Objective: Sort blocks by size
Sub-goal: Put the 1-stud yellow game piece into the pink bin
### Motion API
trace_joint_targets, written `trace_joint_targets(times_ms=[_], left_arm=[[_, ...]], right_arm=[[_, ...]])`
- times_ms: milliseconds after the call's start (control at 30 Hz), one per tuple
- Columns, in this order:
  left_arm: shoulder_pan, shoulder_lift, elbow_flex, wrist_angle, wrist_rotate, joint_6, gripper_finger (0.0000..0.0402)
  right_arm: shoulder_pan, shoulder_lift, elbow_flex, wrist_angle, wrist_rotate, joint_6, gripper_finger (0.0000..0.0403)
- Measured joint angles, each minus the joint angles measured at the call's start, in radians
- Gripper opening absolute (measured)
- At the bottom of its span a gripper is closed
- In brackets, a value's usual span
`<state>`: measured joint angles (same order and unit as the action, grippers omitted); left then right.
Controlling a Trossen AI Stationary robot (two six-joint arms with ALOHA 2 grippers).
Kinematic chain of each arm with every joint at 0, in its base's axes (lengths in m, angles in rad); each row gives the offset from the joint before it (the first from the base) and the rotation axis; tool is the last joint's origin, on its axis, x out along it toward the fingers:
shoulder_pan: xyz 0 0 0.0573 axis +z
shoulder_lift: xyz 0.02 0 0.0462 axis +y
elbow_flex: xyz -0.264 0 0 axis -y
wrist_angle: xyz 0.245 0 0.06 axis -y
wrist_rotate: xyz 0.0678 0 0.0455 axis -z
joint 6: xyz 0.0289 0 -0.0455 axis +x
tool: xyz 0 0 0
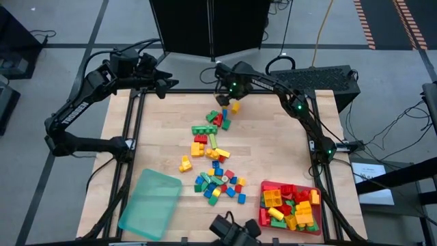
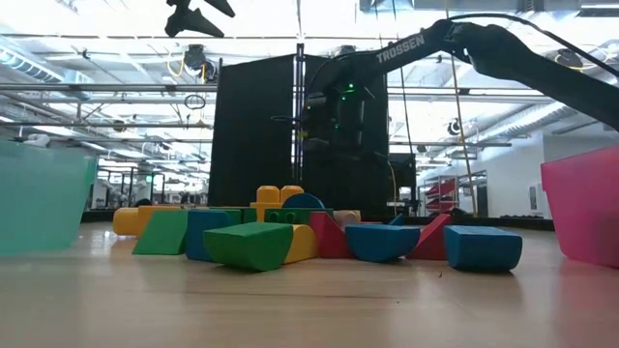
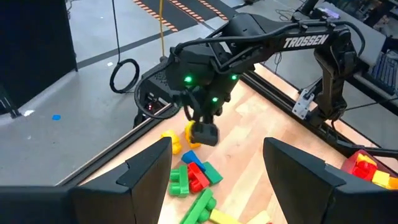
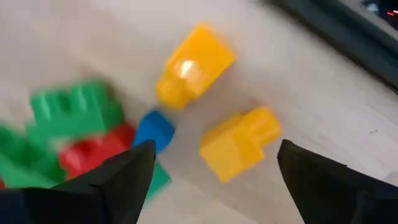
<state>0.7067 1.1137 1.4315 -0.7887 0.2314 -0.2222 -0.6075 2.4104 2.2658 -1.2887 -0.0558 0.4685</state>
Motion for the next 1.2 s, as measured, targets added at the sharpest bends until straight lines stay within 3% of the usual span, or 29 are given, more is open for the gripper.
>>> trace_joint_targets(times_ms=[133, 433, 867, 1200], left_arm=[[0.0, 0.0, 0.0, -0.003, 0.0, 0.0, 0.0255], [0.0, 0.0, 0.0, -0.035, 0.0, 0.003, 0.0255], [0.0, 0.0, 0.0, -0.075, 0.007, 0.046, 0.0255], [0.0, 0.0, 0.0, -0.09, 0.008, 0.073, 0.0255]], right_arm=[[-0.003, 0.0, 0.0, 0.025, 0.056, 0.114, 0.0325], [-0.015, 0.002, 0.0, 0.011, 0.056, 0.205, 0.0315], [-0.013, 0.061, -0.017, -0.034, 0.025, 0.29, 0.0311], [-0.037, 0.061, -0.113, 0.043, -0.062, 0.334, 0.0274]])
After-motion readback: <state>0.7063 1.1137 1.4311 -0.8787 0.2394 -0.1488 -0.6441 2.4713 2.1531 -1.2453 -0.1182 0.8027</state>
